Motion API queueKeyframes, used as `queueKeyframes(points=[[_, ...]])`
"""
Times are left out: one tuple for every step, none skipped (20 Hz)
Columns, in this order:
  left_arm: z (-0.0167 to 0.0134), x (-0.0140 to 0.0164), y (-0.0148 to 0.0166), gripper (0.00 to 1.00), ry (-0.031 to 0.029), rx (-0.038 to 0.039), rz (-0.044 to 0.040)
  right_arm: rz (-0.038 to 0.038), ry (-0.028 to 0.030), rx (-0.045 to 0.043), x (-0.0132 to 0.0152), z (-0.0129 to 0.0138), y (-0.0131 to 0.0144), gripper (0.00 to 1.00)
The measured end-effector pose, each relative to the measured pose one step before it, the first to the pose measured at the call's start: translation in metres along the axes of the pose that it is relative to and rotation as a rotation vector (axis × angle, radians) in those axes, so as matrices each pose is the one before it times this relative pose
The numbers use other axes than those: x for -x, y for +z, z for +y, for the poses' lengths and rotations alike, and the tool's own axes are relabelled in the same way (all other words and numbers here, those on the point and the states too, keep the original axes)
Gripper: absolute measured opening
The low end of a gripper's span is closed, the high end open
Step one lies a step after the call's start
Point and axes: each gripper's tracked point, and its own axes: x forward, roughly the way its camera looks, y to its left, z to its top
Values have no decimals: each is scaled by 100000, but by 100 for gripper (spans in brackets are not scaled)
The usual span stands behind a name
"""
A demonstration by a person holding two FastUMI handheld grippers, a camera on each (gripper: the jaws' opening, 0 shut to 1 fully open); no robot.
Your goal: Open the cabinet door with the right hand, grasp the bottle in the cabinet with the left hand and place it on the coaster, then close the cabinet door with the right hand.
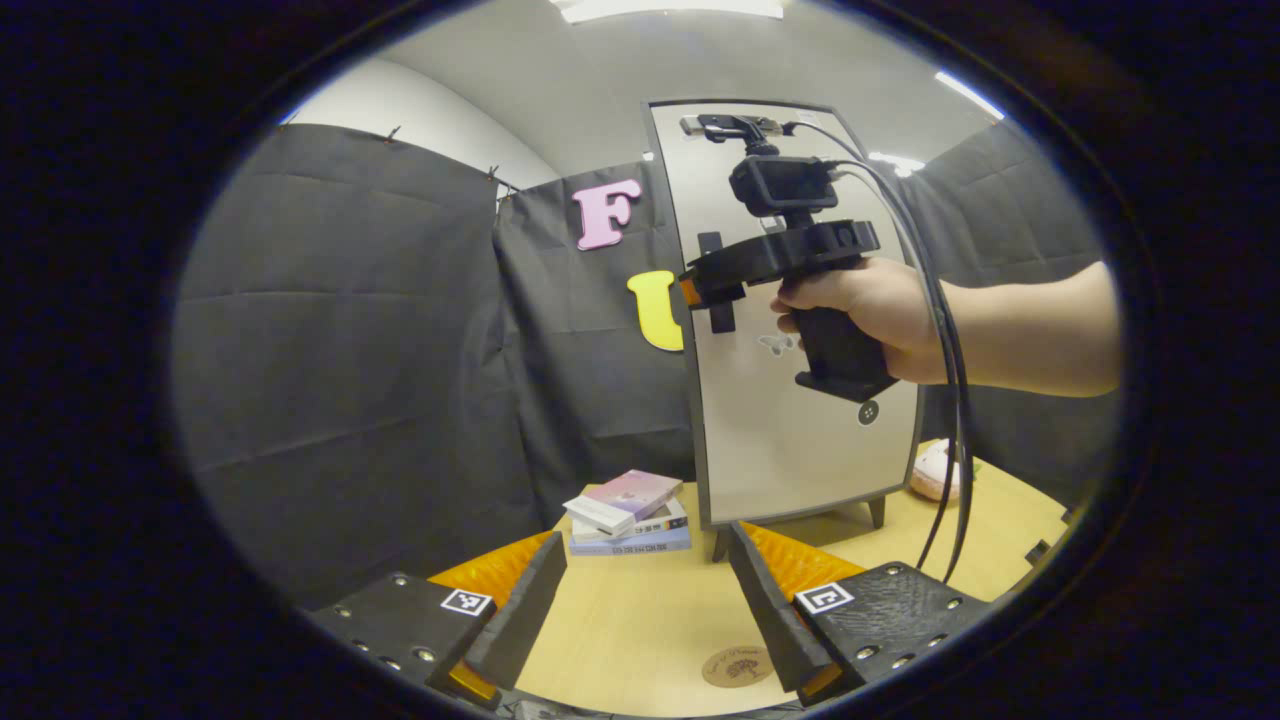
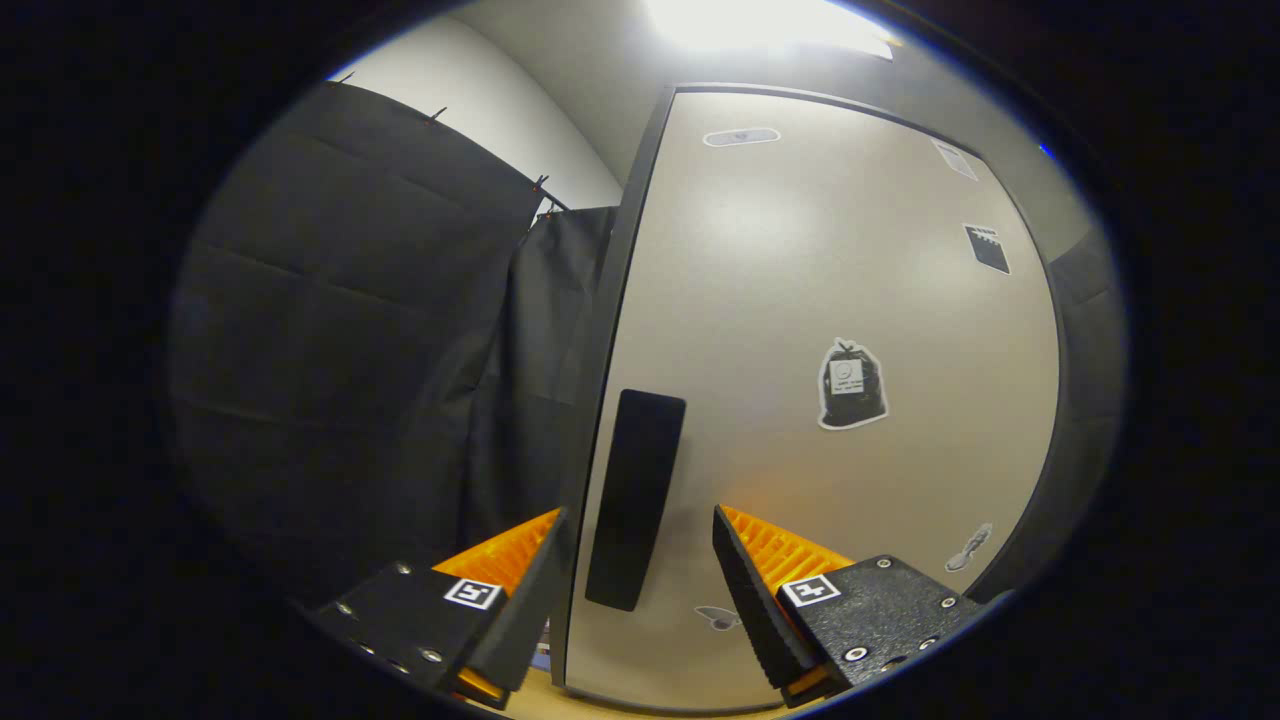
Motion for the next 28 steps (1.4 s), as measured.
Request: queueKeyframes(points=[[-131,52,-44,94,-416,53,193,2965,26,835,-600,115,-667,71],[-85,58,-44,94,-597,335,148,2866,-7,-977,-284,-158,-522,63],[-186,126,-3,97,-647,89,152,-468,836,-2852,-19,82,195,40],[-194,-1,-273,97,-732,-764,685,616,2359,275,139,145,-202,37],[5,72,-318,94,-99,-1360,1144,-1108,2424,1928,-5,-19,188,34],[17,209,-166,94,-21,-925,185,-450,2169,981,-5,97,-231,33],[31,139,134,94,-39,-269,-394,-372,1810,-466,44,0,38,31],[-60,-36,161,96,-280,300,-311,682,1359,-1250,-76,21,-123,30],[-13,-205,-19,96,-188,564,-292,653,1262,-1528,-37,38,13,27],[105,-25,-97,96,43,582,-107,1037,1032,-1269,122,60,-78,25],[7,67,135,93,-68,387,36,380,643,-499,114,8,1,22],[79,248,165,94,106,-62,-398,87,681,269,3,21,-13,21],[99,264,214,94,434,-458,-352,24,684,370,116,62,23,20],[-13,219,-33,93,375,-339,-445,296,659,166,103,20,-58,20],[-134,317,411,93,-424,231,-1158,305,734,-105,190,5,-9,20],[-562,247,248,96,-2096,602,-1208,75,973,-247,262,139,-54,20],[-520,322,120,97,-2393,-9,-716,128,968,814,445,120,77,20],[-77,179,185,90,-614,-752,-477,296,928,989,480,171,70,20],[73,466,195,97,-87,-808,-1018,613,1130,-363,472,197,37,20],[269,122,192,96,1545,-768,101,148,1413,-973,257,106,10,20],[278,-42,-277,96,1360,-520,835,111,1180,-937,471,101,140,20],[-325,-371,423,96,-349,-248,-269,175,645,-1193,599,164,131,20],[-66,-90,618,94,-241,221,-872,-138,264,-1024,389,112,15,20],[-37,-174,516,97,-767,756,-686,-501,301,201,233,45,0,20],[-543,-287,216,94,-2777,1882,420,-723,375,838,180,-26,129,20],[-769,-307,-2,94,-3901,2109,1007,-247,403,73,123,21,-23,20],[4,-176,179,94,-2060,919,576,205,546,-444,62,13,62,20],[292,23,449,94,12,-328,103,425,740,-558,197,-17,228,20]])
